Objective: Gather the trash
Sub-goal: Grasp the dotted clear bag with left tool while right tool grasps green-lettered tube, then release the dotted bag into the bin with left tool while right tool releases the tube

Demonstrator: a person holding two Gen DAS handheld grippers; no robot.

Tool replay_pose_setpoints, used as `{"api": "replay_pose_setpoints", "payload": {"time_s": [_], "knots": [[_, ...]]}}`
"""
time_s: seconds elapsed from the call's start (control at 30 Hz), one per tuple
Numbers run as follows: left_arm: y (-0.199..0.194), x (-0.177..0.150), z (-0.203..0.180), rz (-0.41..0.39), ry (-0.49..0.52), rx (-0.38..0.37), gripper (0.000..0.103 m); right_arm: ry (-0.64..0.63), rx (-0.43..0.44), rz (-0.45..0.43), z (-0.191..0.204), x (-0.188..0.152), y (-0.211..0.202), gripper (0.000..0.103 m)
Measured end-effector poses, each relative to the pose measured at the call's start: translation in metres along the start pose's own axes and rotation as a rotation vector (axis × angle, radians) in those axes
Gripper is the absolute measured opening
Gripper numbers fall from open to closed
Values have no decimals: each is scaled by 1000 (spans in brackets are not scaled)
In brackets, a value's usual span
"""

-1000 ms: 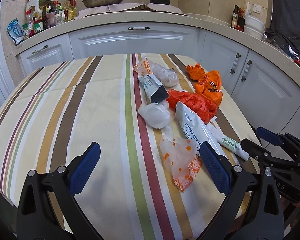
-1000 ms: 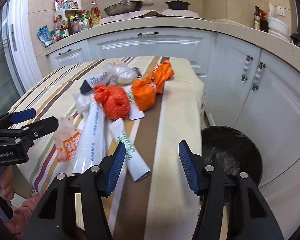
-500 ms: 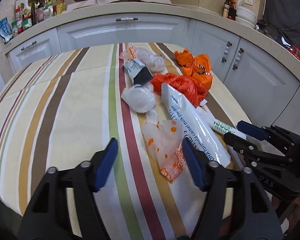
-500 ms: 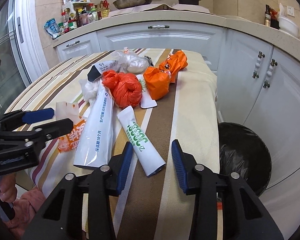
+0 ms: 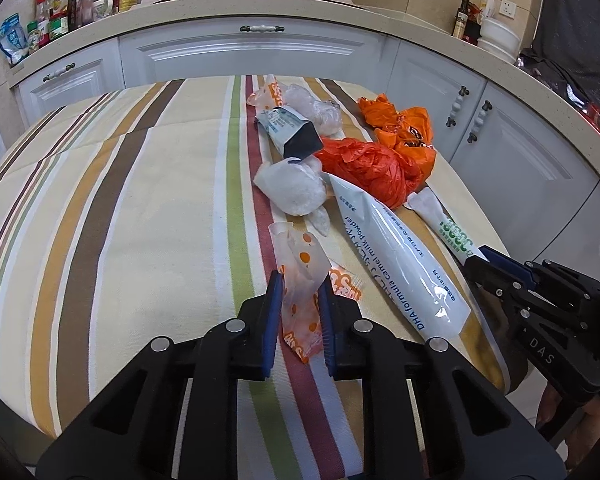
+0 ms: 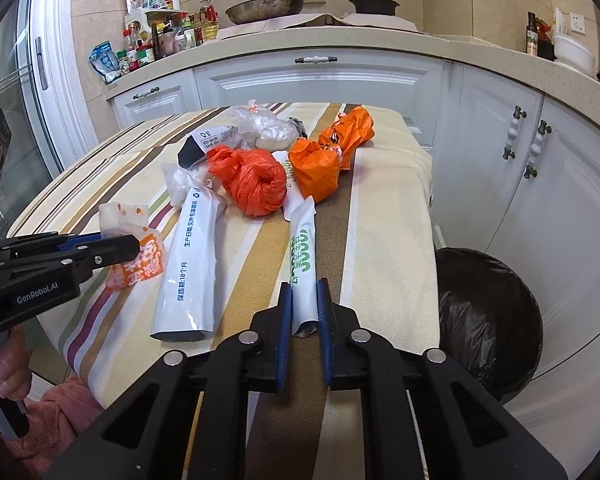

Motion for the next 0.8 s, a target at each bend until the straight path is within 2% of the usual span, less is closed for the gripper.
{"api": "replay_pose_setpoints", "payload": {"time_s": [0.3,0.47,0.6,0.8], "knots": [[-24,8,6,-52,-10,8,16,5,3,-28,3,0,-14,12],[-39,17,-2,-90,6,-12,16,17,-15,-63,-2,2,-32,12],[-45,28,-22,-119,52,-41,16,57,-66,-102,-23,6,-48,12],[-35,47,-78,-137,162,-102,16,142,-169,-119,-67,1,-59,12]]}}
Point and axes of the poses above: each gripper's, at about its wrist camera, not at the fingertips, and y roughly the way its jaws point, z to its left, x to its top, the point moved 5 cm from there along y, roughly the way its jaws point, and after that the axes turned 7 degrees about z, right-handed, at the moved point
